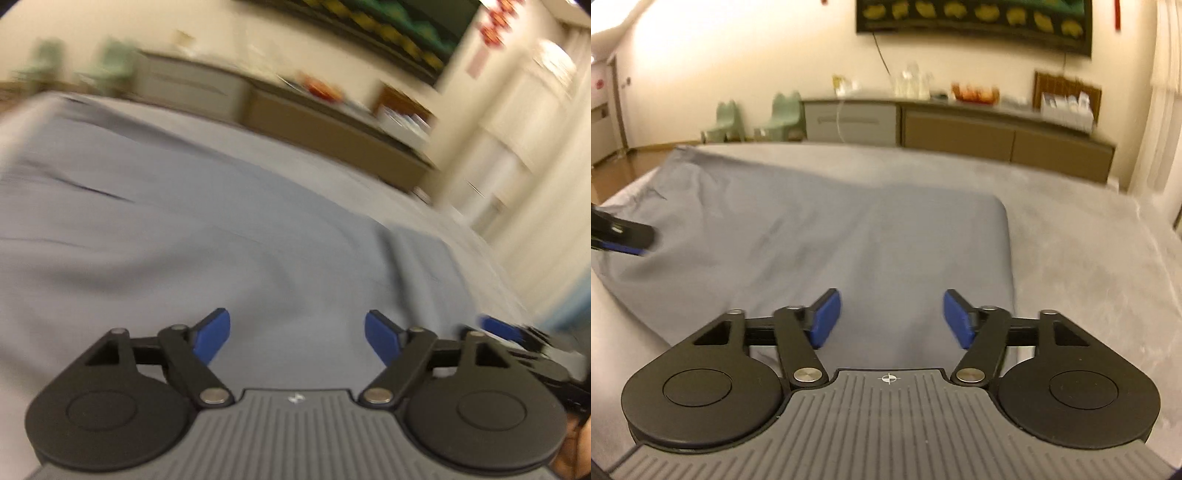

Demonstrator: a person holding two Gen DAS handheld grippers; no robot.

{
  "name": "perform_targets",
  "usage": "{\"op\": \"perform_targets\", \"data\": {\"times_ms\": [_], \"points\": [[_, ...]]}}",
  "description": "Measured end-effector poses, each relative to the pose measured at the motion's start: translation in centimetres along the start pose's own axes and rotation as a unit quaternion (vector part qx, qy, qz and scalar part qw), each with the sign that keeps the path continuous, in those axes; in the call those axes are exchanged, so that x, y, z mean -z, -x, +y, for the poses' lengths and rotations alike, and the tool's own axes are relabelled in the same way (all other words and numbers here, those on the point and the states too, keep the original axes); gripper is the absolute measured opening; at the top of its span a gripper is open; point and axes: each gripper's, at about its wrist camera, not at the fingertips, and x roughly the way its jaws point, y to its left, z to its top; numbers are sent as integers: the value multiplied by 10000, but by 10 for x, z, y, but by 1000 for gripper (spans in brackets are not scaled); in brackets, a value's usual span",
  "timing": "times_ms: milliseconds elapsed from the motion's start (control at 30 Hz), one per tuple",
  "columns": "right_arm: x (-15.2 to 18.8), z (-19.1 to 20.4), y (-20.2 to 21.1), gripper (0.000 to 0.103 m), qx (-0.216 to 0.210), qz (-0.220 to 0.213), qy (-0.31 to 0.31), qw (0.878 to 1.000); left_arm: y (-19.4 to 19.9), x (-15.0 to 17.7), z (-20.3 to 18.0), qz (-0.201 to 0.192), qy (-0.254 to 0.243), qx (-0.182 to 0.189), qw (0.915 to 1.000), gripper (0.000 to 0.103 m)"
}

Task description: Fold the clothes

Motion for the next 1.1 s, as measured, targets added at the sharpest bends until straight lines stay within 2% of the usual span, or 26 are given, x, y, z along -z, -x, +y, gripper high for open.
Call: {"op": "perform_targets", "data": {"times_ms": [67,100,167,233,333,467,500,567,700,767,800,833,867,900,933,1000,1067,1100], "points": [[-2,23,1,68,-39,-66,358,9993,33,1,42,-398,460,-506,9969,87],[-2,35,2,69,-53,-102,560,9984,47,2,67,-618,780,-777,9920,90],[-2,63,8,74,-105,-235,978,9949,71,3,115,-1000,1453,-1326,9753,94],[-1,88,12,82,-181,-374,1291,9908,85,0,161,-1137,2215,-1536,9563,96],[-6,119,11,84,-381,-327,1329,9899,86,-3,217,-1108,3311,-1202,9293,97],[-19,156,2,84,-653,-155,1308,9891,70,-8,268,-1028,4252,-790,8958,97],[-23,166,1,84,-740,-133,1292,9888,68,-9,275,-1052,4351,-753,8910,97],[-35,183,-6,85,-995,-38,1119,9887,63,-14,285,-1098,4396,-679,8889,97],[-67,224,-41,86,-1507,337,784,9849,44,-36,285,-851,4154,-571,9039,97],[-81,248,-63,81,-1594,439,684,9839,40,-42,284,-781,3958,-569,9132,95],[-86,258,-76,76,-1604,544,656,9834,38,-43,285,-769,3873,-594,9168,83],[-89,268,-89,66,-1600,691,641,9826,35,-43,288,-763,3814,-623,9191,74],[-90,278,-104,59,-1580,947,655,9807,35,-41,290,-744,3782,-652,9204,51],[-89,287,-121,41,-1548,1281,688,9772,37,-37,292,-715,3772,-681,9209,38],[-86,296,-134,34,-1497,1527,764,9739,39,-34,294,-685,3761,-709,9213,37],[-88,309,-141,35,-1420,1543,1001,9726,42,-27,299,-687,3856,-596,9182,30],[-100,316,-143,36,-1496,1651,936,9704,45,-24,300,-707,3835,-579,9190,25],[-109,319,-145,43,-1557,1664,858,9699,45,-23,299,-738,3796,-597,9203,18]]}}
